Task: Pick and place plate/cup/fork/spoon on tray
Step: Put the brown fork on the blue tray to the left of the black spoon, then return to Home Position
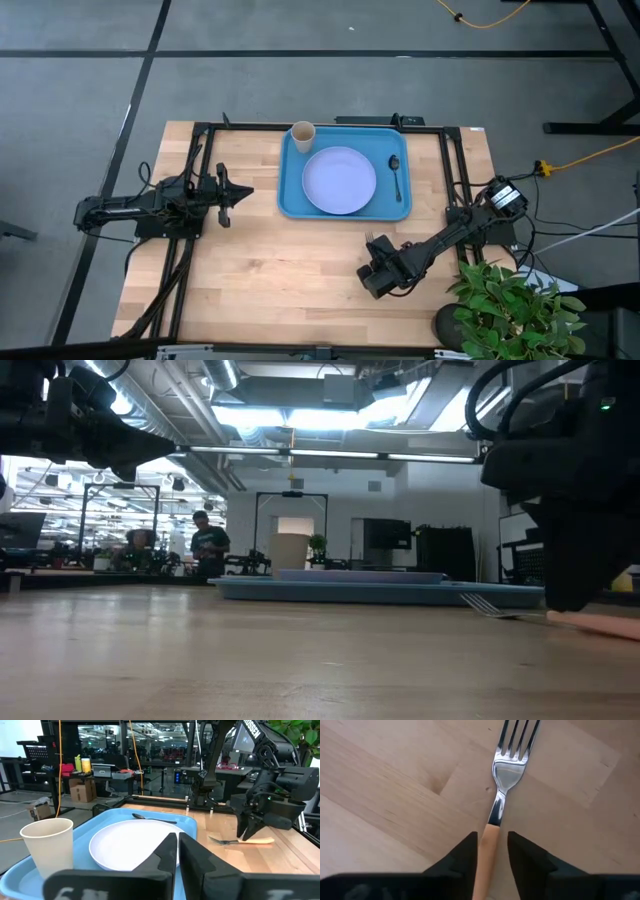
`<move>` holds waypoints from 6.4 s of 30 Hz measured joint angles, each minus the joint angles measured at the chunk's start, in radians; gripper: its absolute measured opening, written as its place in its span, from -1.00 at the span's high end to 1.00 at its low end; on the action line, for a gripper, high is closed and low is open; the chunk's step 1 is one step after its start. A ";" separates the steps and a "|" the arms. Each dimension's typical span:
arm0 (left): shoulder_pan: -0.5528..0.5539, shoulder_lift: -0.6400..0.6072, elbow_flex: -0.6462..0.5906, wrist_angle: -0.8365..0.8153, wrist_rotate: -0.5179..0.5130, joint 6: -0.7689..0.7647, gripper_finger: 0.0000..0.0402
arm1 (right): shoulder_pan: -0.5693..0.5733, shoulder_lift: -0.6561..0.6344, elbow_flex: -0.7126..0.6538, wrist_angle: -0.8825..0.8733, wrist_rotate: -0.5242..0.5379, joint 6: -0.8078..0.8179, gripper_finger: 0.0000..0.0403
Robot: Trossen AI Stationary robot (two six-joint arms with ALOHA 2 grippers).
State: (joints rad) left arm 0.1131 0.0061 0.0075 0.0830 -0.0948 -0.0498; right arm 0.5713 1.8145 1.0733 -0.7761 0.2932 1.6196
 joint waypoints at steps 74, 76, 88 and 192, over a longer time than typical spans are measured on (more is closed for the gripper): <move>0.000 0.000 0.000 0.000 0.000 0.000 0.85 | -0.872 -0.151 -0.017 -0.035 0.044 -0.468 0.80; 0.000 0.000 0.000 0.000 0.000 0.000 0.85 | -0.882 -0.129 -0.017 -0.024 0.042 -0.475 0.80; 0.000 0.000 0.000 0.000 0.000 0.000 0.94 | -0.943 -0.068 -0.016 -0.050 0.012 -0.499 0.80; 0.000 0.000 0.000 0.000 0.000 0.000 0.98 | -0.690 -0.175 0.402 -0.144 -0.253 -0.782 0.42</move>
State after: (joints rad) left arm 0.1131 0.0063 0.0076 0.0830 -0.0948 -0.0495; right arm -0.1187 1.6390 1.4750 -0.9199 0.0401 0.8376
